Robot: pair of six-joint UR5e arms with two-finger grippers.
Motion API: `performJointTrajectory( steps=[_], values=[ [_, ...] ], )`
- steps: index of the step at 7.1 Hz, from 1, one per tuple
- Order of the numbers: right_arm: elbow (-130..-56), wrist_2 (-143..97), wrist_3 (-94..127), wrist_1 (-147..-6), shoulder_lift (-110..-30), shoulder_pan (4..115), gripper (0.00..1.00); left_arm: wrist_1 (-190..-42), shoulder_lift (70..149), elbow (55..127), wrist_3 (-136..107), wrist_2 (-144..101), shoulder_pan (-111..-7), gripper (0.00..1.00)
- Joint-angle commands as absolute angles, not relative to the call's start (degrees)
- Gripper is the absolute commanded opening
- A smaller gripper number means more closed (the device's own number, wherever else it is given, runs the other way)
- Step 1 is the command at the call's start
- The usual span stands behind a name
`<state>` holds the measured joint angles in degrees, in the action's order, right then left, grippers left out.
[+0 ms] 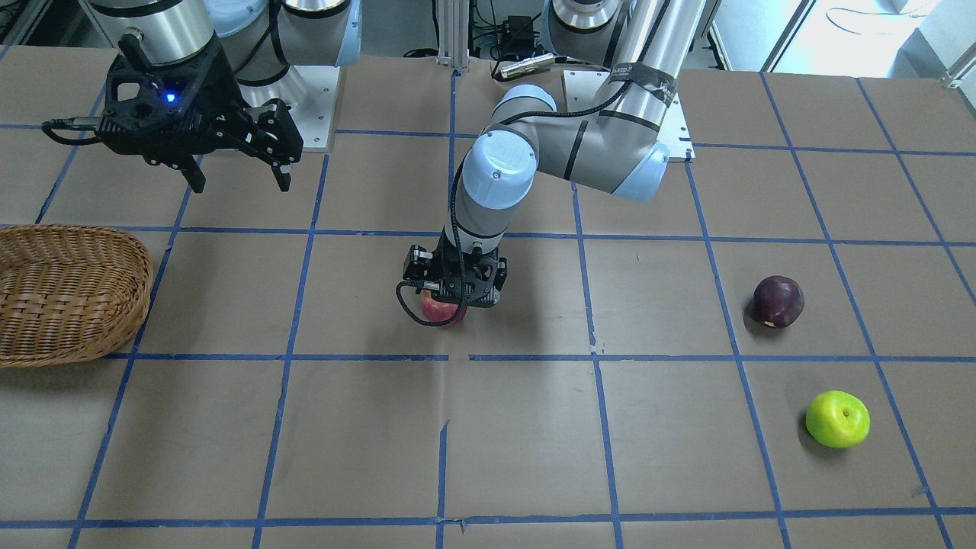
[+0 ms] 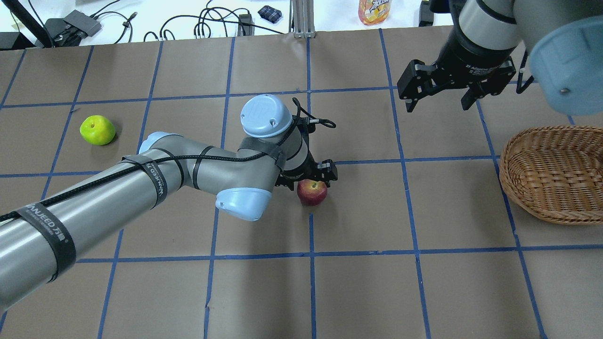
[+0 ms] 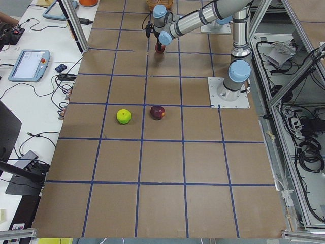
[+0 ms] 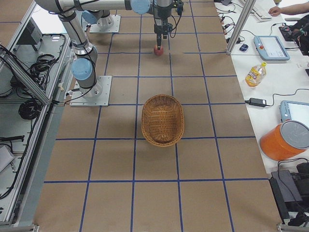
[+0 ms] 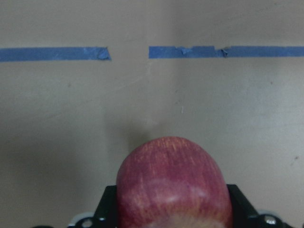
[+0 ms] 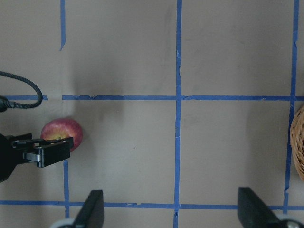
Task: Put all apples into basket
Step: 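Grasp the red apple with the right gripper while the left gripper releases it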
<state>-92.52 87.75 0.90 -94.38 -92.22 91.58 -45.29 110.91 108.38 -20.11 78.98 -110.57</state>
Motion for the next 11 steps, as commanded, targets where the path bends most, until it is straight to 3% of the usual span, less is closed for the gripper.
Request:
performJointTrajectory(
  steps=[1,3,5,6,8,11],
  values=[
    [-92.6,87.9,6.0,-99.4,-87.4,93.6,1.00,-58.3,107.2,101.6,-20.0,79.1,-103.7,1.00],
    [-93.8,88.8,12.4,-105.0,-80.6,101.0,1.00,-76.1,102.6,96.0,-2.2,83.4,-90.2,1.00],
    [-98.2,92.0,22.5,-119.6,-73.7,109.8,1.00,-77.1,103.3,96.7,19.2,92.3,-72.9,1.00],
    [-99.3,94.0,25.6,-120.5,-72.3,112.2,1.00,-76.9,104.1,96.8,27.9,92.4,-67.2,1.00],
    [-101.6,93.0,26.1,-123.0,-70.5,112.6,1.00,-75.9,106.8,97.7,44.1,94.0,-59.6,1.00],
    [-103.7,92.4,26.0,-129.5,-67.2,113.6,1.00,-71.0,110.1,103.8,45.4,95.6,-57.9,1.00]
  ],
)
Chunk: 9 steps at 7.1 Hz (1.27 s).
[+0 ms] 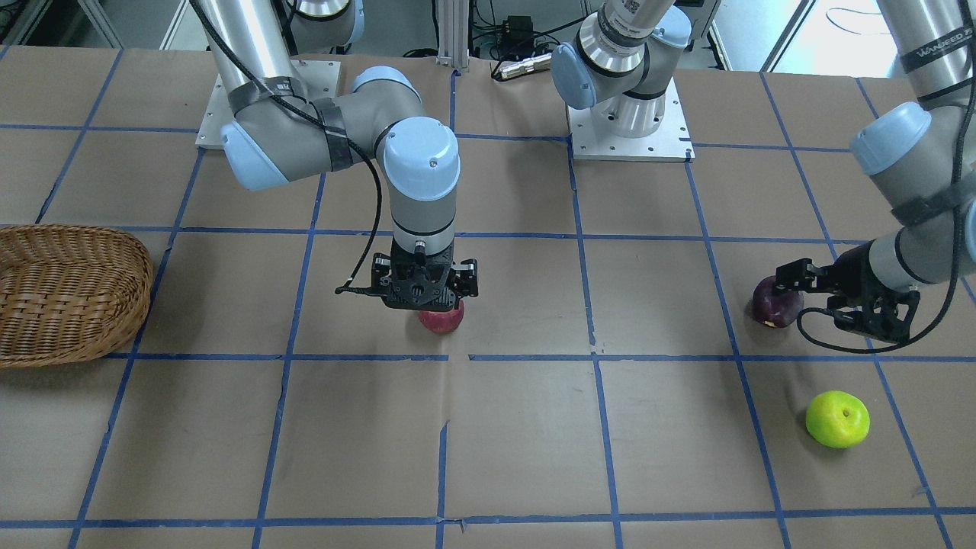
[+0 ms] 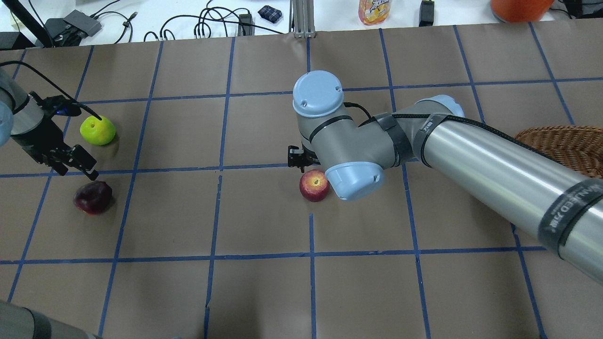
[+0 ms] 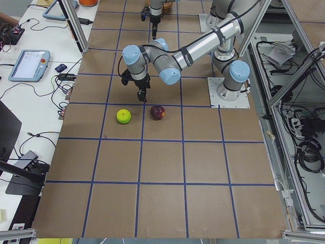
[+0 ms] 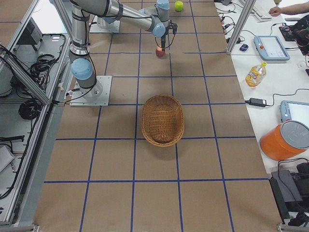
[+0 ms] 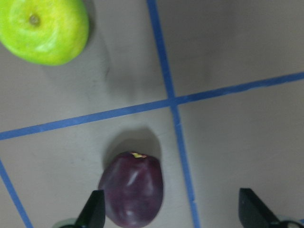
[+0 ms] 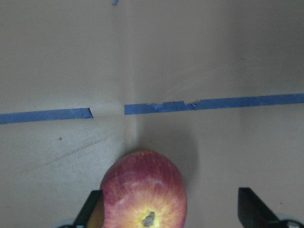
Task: Put all apples into basket
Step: 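Carry the red apple toward the basket while the left gripper grasps the dark apple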
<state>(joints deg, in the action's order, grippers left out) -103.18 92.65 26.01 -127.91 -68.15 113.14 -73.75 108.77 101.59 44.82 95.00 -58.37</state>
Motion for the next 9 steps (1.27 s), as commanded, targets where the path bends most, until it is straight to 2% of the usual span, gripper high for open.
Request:
performJointTrajectory(
  steps=[1,4,5,6,7,8,9],
  values=[
    [-103.8,92.2,26.1,-129.6,-67.0,113.7,1.00,-68.7,111.4,104.6,45.9,95.6,-57.9,1.00],
    [-105.3,89.7,25.2,-130.5,-65.5,113.7,1.00,-68.0,114.3,105.2,47.4,99.6,-57.7,1.00],
    [-105.6,89.6,25.1,-130.4,-65.1,113.7,1.00,-68.2,114.3,105.3,47.6,98.8,-57.6,0.71],
    [-105.5,89.6,25.0,-130.6,-64.6,113.7,0.81,-69.0,113.8,105.0,47.5,98.9,-57.7,0.37],
    [-104.9,89.6,24.5,-130.5,-64.8,113.6,0.56,-71.4,112.3,103.9,47.1,99.1,-58.6,0.32],
    [-104.2,89.6,23.3,-130.4,-65.6,113.1,0.43,-74.8,111.1,102.2,47.5,98.9,-59.5,0.09],
    [-103.1,90.1,22.8,-129.7,-69.1,111.6,0.43,-76.4,109.9,101.8,46.8,95.8,-60.9,0.02]
  ],
)
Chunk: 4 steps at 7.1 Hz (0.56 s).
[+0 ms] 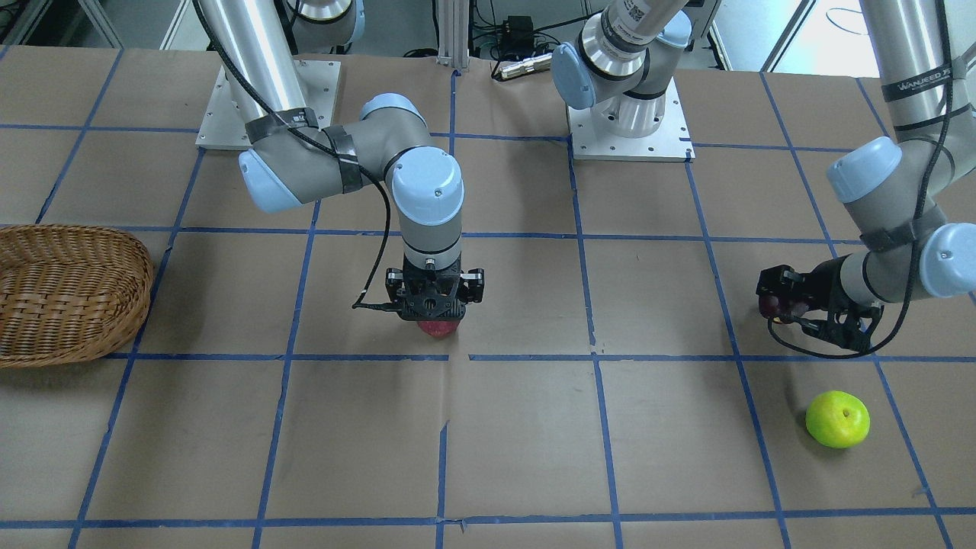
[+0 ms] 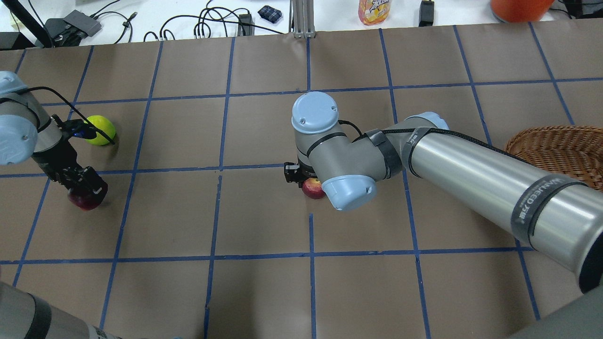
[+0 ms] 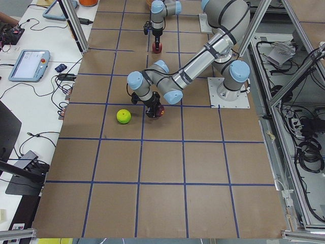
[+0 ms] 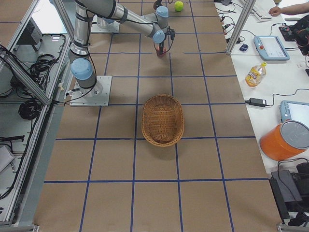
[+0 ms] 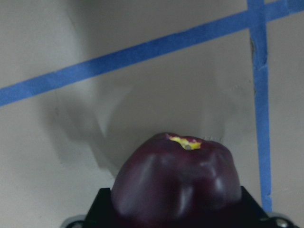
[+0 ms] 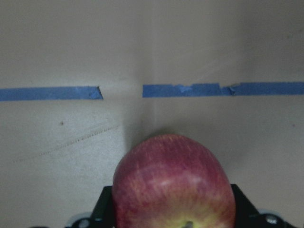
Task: Put all apples into basket
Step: 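Carry the red apple toward the basket while the left gripper grasps the dark apple, then lower the red apple into the basket while the left gripper carries the dark apple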
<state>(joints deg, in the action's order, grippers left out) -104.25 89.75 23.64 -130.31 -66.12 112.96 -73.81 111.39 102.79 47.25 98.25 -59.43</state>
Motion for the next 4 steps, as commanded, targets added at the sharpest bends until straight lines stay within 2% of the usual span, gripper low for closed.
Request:
performJointTrajectory(
  steps=[1,4],
  values=[
    [-103.3,90.8,19.5,-127.2,-74.0,107.5,0.46,-78.8,107.7,101.5,44.8,94.8,-64.9,0.00],
    [-108.0,91.1,-3.1,-119.4,-85.6,85.6,0.47,-75.2,106.2,101.4,32.9,83.4,-80.1,0.00]
  ],
)
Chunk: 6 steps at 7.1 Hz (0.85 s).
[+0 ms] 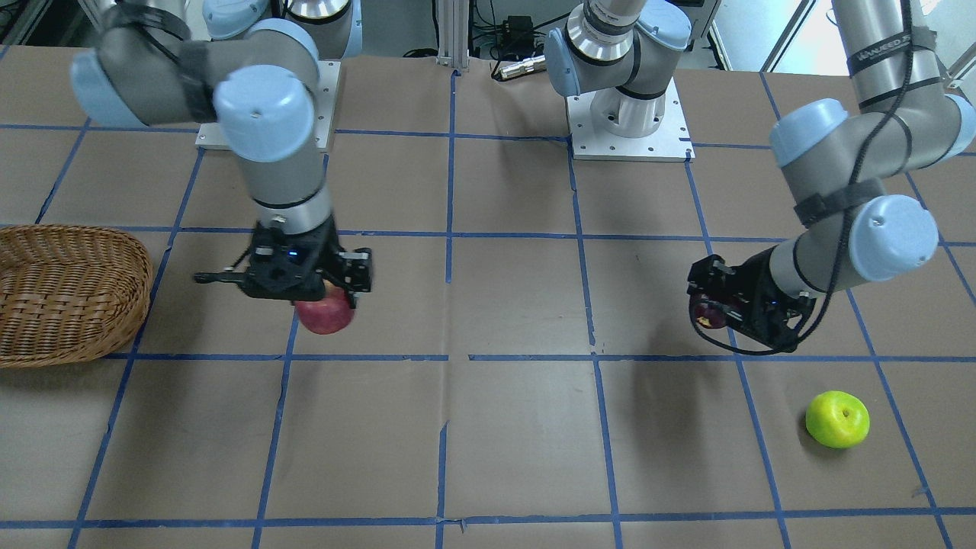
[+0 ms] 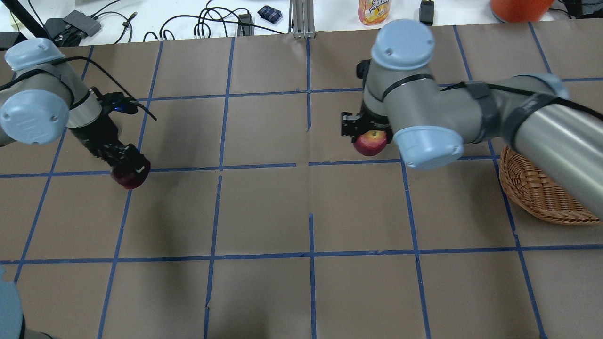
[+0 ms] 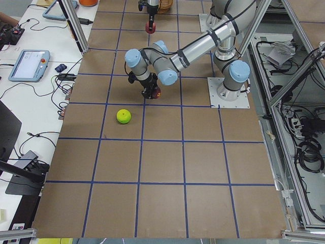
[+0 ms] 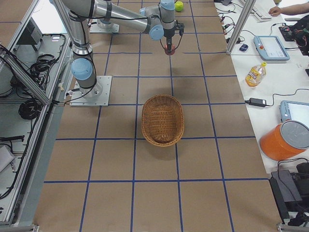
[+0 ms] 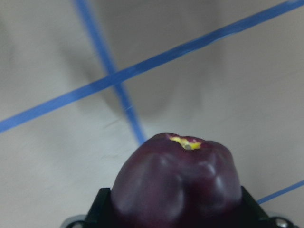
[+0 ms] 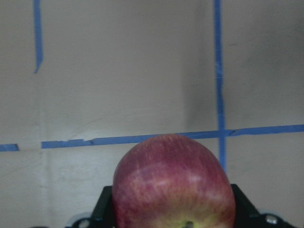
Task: Put all apples into basket
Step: 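Lower the red apple into the basket while the left gripper carries the dark apple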
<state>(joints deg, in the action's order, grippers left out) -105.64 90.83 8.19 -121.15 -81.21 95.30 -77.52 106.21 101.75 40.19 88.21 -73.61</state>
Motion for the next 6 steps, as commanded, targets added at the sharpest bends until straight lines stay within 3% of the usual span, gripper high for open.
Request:
performJointTrajectory(
  steps=[1,2,4,5,6],
  values=[
    [-111.1,90.8,-16.5,-120.5,-87.3,76.1,0.48,-69.8,107.5,101.3,20.1,79.1,-88.2,0.00],
    [-113.9,90.6,-28.4,-125.4,-87.4,67.2,0.48,-61.4,109.0,101.7,10.2,78.9,-98.9,0.00],
    [-119.3,89.4,-40.8,-131.8,-86.3,55.8,0.50,-47.4,114.2,101.0,-8.6,79.2,-108.9,0.00],
    [-121.0,89.1,-41.0,-134.0,-86.0,55.6,0.81,-44.9,116.8,101.0,-10.4,79.6,-110.7,0.00],
    [-120.6,89.2,-42.3,-133.9,-85.9,55.6,1.00,-44.4,117.9,101.1,-9.8,83.4,-110.7,0.07]
  ],
)
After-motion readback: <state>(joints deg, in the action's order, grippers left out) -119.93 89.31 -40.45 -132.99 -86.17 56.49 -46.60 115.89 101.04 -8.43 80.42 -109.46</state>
